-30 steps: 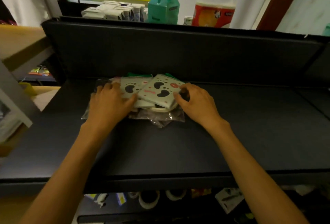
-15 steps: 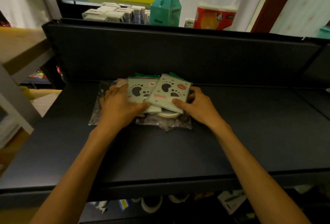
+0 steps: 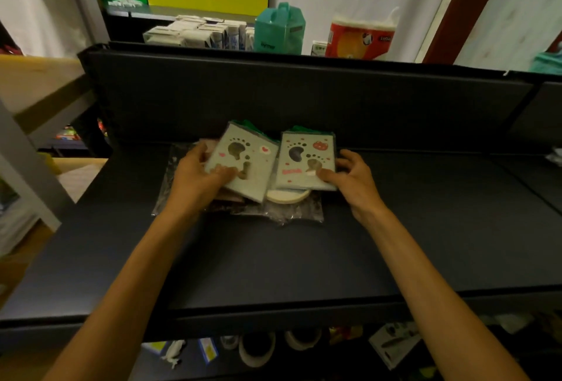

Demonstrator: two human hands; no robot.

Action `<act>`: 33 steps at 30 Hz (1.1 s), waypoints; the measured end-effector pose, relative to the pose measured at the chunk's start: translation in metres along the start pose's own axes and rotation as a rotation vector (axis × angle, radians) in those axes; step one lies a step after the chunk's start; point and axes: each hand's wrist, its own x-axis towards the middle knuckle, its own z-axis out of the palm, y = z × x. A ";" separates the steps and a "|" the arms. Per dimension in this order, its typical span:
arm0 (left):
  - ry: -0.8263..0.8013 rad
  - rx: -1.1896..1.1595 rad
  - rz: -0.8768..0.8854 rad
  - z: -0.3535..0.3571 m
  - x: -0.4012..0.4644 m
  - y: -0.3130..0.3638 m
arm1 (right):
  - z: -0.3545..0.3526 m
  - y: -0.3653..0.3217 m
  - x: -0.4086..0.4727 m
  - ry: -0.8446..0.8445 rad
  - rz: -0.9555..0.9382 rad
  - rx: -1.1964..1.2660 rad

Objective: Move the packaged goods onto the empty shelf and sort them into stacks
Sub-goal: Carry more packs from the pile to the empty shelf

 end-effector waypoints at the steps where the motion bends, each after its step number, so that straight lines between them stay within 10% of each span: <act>1: -0.020 -0.044 -0.006 -0.001 -0.001 0.001 | -0.001 0.000 0.001 0.008 0.023 0.046; 17: -0.097 -0.339 0.081 0.033 -0.047 0.011 | -0.074 0.001 -0.042 0.091 0.027 0.242; 33: -0.518 -0.383 0.052 0.276 -0.166 0.057 | -0.344 0.058 -0.150 0.479 -0.035 0.220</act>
